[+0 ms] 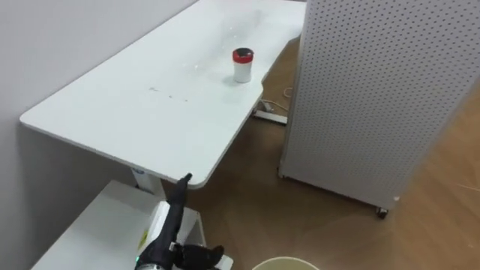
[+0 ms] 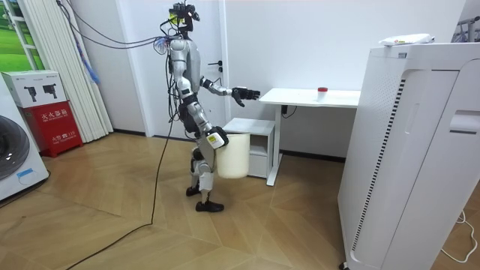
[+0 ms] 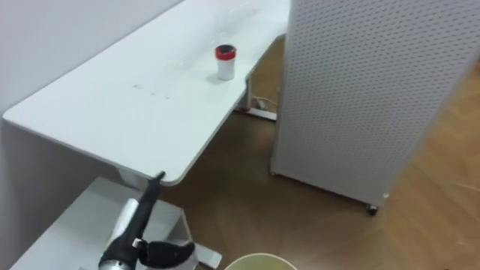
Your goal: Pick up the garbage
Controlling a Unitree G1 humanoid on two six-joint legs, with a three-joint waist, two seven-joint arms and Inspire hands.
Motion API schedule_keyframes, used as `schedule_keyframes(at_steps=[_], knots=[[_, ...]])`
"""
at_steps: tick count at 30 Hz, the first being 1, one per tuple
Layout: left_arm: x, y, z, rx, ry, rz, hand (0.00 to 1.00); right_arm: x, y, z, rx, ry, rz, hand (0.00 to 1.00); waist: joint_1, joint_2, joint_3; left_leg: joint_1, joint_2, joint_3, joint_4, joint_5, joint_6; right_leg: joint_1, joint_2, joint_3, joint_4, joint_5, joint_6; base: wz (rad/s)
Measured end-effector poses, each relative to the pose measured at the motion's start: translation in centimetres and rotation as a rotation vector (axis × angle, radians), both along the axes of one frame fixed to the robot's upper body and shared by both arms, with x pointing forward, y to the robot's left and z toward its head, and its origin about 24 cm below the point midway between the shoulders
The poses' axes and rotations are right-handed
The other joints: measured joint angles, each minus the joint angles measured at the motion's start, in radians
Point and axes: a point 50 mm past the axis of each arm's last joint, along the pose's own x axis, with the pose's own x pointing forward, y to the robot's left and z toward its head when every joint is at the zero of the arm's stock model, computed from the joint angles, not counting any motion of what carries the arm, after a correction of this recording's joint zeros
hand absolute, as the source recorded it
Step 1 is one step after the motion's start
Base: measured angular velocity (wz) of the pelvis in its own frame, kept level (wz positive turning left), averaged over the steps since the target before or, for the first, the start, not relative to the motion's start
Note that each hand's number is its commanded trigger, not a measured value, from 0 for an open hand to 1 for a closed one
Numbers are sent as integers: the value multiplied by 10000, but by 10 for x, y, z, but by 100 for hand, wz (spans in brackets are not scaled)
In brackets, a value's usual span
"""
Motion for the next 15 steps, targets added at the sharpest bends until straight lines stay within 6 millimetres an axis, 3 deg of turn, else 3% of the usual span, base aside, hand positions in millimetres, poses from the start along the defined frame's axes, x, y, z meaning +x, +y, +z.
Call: schedule_keyframes(at_steps=[4,9,15], knots=[[1,2,5,-25,-372,341,0,-2,-1,-1,66,138,-133,100,57,-113,-30,170,99,222,25,-34,-63,76,107,0,-77,67,-63,-20],[-2,2,2,-199,-237,430,0,-2,-1,-1,47,186,40,100,34,-63,15,616,321,337,-9,-142,-237,473,254,-380,-228,78,-141,-10],[2,1,15,-386,-756,375,0,0,0,0,-46,137,375,100,76,14,54,634,666,542,365,-446,-528,386,371,-1035,123,-188,-480,-17]])
